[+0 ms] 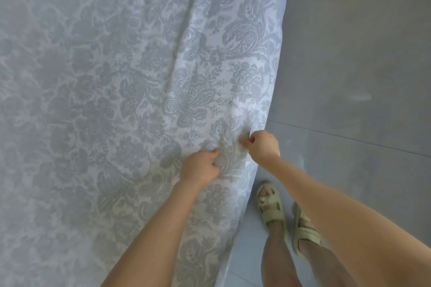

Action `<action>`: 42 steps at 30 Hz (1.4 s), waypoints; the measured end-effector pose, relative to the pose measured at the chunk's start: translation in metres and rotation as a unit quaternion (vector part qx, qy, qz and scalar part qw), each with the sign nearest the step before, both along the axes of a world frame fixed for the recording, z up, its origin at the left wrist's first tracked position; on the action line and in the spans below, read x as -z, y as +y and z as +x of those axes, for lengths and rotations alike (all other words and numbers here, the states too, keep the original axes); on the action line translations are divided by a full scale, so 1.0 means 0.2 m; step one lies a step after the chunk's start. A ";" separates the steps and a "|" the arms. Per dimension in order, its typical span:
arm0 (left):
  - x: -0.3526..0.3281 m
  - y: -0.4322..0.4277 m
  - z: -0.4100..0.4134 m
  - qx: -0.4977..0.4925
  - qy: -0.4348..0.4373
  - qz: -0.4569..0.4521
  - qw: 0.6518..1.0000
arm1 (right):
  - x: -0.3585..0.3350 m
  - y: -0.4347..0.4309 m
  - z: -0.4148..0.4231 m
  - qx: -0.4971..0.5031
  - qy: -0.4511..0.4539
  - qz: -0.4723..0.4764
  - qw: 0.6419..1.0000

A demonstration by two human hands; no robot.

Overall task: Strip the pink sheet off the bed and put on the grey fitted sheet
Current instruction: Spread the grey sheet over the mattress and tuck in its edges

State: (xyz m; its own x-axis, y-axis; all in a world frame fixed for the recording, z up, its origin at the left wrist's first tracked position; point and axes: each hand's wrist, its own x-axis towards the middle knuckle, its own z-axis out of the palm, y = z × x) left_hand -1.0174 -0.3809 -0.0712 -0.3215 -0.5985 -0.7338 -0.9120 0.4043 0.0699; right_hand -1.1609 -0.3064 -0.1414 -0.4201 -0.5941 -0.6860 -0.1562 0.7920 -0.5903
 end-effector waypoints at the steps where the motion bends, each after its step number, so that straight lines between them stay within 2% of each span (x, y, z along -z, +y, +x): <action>1: -0.02 -0.01 -0.02 -0.010 0.020 -0.045 0.999 | 0.00 0.03 -0.02 -0.025 0.012 -0.009 1.000; 3: -0.05 -0.05 -0.07 -0.035 0.041 -0.143 0.988 | 0.00 0.08 -0.06 -0.054 0.027 -0.007 0.998; 5: -0.04 -0.10 -0.12 -0.071 0.076 -0.183 0.978 | -0.01 0.09 -0.10 -0.070 0.022 0.020 0.997; 7: -0.01 -0.18 -0.17 -0.079 0.109 -0.167 0.977 | -0.03 0.03 -0.14 -0.086 -0.006 0.058 0.995; 9: 0.01 -0.26 -0.24 -0.076 0.122 -0.126 0.982 | -0.07 -0.07 -0.21 -0.055 -0.028 0.075 0.995; 12: 0.03 -0.39 -0.36 -0.080 0.125 -0.088 0.985 | -0.10 -0.26 -0.43 0.084 -0.030 0.053 0.995; 15: 0.04 -0.51 -0.50 -0.068 0.161 -0.076 0.982 | -0.10 -0.46 -0.66 0.124 -0.030 0.032 0.991; 18: 0.02 -0.60 -0.62 -0.073 0.201 -0.051 0.976 | -0.10 -0.55 -0.80 0.153 -0.119 -0.012 0.981; 20: 0.02 -0.67 -0.69 -0.046 0.205 -0.052 0.976 | -0.09 -0.56 -0.83 0.125 -0.096 -0.025 0.987; 24: 0.05 -0.76 -0.80 -0.022 0.188 -0.066 0.980 | -0.09 -0.54 -0.86 0.046 0.012 -0.011 0.999; 27: 0.07 -0.79 -0.88 -0.014 0.154 -0.058 0.986 | -0.11 -0.50 -0.89 -0.022 0.109 0.015 0.994; 29: 0.07 -0.81 -0.92 0.007 0.140 -0.045 0.989 | -0.09 -0.50 -0.90 -0.022 0.106 0.039 0.993; 32: 0.06 -0.87 -0.99 0.016 0.145 -0.048 0.988 | -0.07 -0.57 -0.94 -0.012 0.055 0.074 0.996; 37: 0.10 -1.00 -1.13 0.004 0.138 -0.082 0.987 | -0.12 -0.75 -1.19 0.110 -0.013 -0.003 0.994; 39: 0.13 -1.05 -1.20 -0.002 0.123 -0.082 0.989 | -0.09 -0.84 -1.27 0.071 -0.019 -0.017 0.997; 42: 0.14 -1.12 -1.34 -0.010 0.121 -0.089 0.989 | -0.06 -0.90 -1.34 -0.006 0.025 -0.007 1.000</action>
